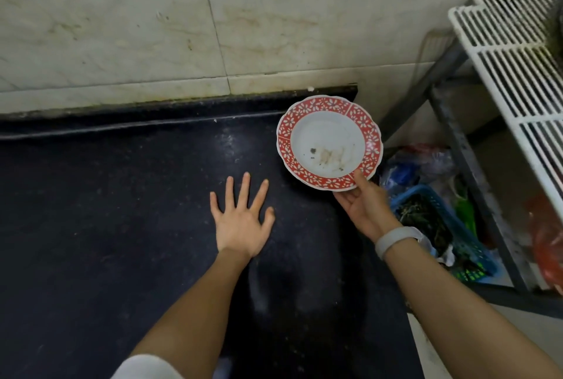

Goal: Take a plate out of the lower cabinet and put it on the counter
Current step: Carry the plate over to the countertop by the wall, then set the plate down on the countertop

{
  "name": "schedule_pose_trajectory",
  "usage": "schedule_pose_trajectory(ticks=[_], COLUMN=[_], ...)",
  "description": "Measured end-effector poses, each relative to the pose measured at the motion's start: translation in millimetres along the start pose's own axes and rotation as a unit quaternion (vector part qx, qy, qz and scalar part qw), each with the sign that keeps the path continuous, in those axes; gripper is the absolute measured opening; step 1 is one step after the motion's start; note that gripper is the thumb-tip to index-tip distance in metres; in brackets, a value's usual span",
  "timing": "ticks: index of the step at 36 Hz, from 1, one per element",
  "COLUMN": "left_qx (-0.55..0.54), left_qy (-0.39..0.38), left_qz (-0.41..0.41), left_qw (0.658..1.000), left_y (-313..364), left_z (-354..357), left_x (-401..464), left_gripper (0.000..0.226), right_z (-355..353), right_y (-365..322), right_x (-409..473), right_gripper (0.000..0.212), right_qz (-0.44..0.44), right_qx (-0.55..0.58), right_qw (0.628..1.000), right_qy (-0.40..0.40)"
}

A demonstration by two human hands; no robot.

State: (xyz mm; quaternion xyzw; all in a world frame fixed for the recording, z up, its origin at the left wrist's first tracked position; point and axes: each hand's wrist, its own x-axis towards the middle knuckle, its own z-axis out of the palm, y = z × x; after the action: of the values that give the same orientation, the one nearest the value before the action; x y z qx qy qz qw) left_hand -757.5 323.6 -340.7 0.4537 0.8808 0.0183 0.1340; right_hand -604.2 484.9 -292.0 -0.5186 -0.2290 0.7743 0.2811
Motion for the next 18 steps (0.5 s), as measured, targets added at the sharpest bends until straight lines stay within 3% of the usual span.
schedule_pose_trajectory(ticks=[5,10,14,18], left_qx=[-0.004,-0.055,-0.171,-0.223], left_qy=[0.012,0.025,0.077,0.143], left_qz=[-0.006,0.004,-0.036,-0.119], left_qw=[1.0,0.998,0.982,0.957], left_y=[0.1,-2.7,-16.2,-50.2], left_z=[1.1,-2.2,-13.1,-19.2], left_x=[-0.9,-7.2,-51.5,-131.9], left_gripper=[0.059,0.053,0.041,0.052], right_z=[-2.4,-10.2,-13.2,1.9], right_y=[17.9,47.4,78.0,119.2], right_x=[-16.9,-50.2,-78.3,-114.7], right_gripper=[0.043,0.026,0.018,0.02], right_qz=[0.006,-0.04,-0.125,-0.169], right_qx=[-0.039,-0.171,-0.311,-0.445], right_qw=[0.999,0.984,0.941,0.868], right_qy=[-0.018,-0.01,-0.051,-0.144])
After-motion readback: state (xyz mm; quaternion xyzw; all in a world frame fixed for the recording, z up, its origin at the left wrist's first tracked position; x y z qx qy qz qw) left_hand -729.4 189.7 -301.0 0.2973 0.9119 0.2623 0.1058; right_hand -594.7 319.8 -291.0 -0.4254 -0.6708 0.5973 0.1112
